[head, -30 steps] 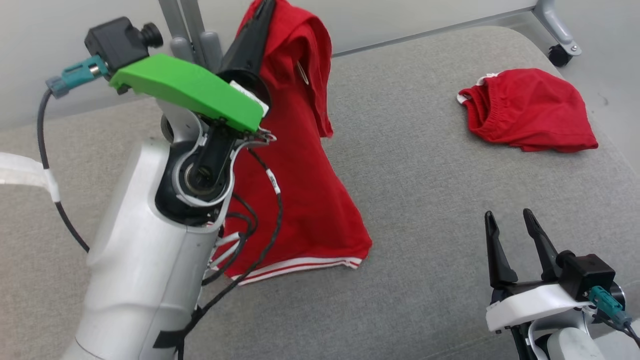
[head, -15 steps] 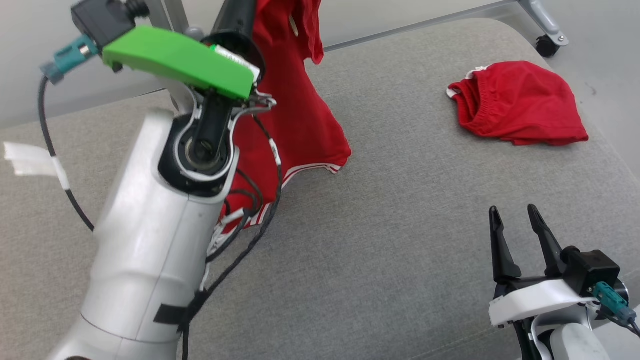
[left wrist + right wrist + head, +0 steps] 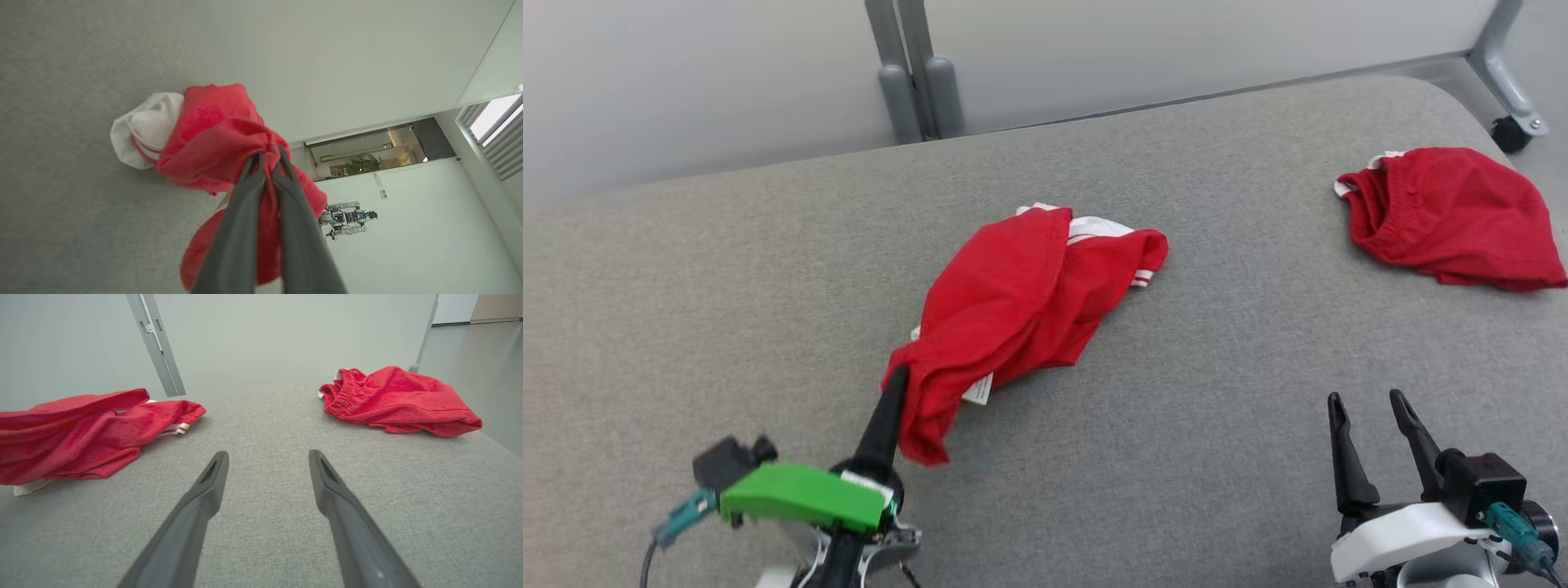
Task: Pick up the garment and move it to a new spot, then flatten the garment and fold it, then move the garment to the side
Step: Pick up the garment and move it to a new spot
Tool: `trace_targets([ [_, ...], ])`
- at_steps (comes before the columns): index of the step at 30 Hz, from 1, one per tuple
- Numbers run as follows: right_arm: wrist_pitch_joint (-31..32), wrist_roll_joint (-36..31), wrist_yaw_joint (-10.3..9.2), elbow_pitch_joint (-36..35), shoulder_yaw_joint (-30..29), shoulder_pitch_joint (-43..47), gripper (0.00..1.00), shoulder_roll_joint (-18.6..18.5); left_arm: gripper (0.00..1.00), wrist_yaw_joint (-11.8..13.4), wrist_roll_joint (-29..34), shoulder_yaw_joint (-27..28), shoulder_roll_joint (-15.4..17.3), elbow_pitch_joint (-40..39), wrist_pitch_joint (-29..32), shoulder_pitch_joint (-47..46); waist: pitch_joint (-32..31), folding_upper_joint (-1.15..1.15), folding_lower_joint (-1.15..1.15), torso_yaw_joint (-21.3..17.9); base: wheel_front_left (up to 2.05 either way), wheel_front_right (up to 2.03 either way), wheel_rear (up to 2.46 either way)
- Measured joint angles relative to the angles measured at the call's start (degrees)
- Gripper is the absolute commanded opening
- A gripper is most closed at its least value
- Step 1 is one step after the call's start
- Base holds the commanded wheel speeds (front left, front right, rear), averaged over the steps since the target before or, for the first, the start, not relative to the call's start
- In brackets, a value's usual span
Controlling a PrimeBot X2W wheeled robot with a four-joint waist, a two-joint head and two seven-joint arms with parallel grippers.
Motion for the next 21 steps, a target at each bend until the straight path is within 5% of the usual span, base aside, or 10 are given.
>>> trace_targets([
  [12,0.0,-2.4,0.00,1.2,-0.3,2.5,1.00,0.0,0.00,-0.5,-7.3,5.2,-4.3,19.0,-6.3,7.8,-3.4,0.00,0.00,8.9,0.00,0.00,0.00],
  [14,0.0,-2.4,0.00,1.3,-0.3,2.8,1.00,0.0,0.47,-0.5,-6.5,5.2,-4.4,21.9,-7.7,7.4,-4.0,0.00,0.00,10.0,0.00,0.00,0.00],
  [15,0.0,-2.4,0.00,1.3,-0.3,2.8,1.00,0.0,1.00,-0.8,-6.0,5.1,-4.5,22.9,-8.0,7.0,-4.3,0.00,0.00,10.5,0.00,0.00,0.00],
  [21,0.0,-2.4,0.00,1.2,-0.2,3.4,1.00,0.0,1.00,-0.2,3.4,1.9,-3.3,25.8,-10.8,5.7,-6.0,0.00,0.00,12.3,0.00,0.00,0.00],
])
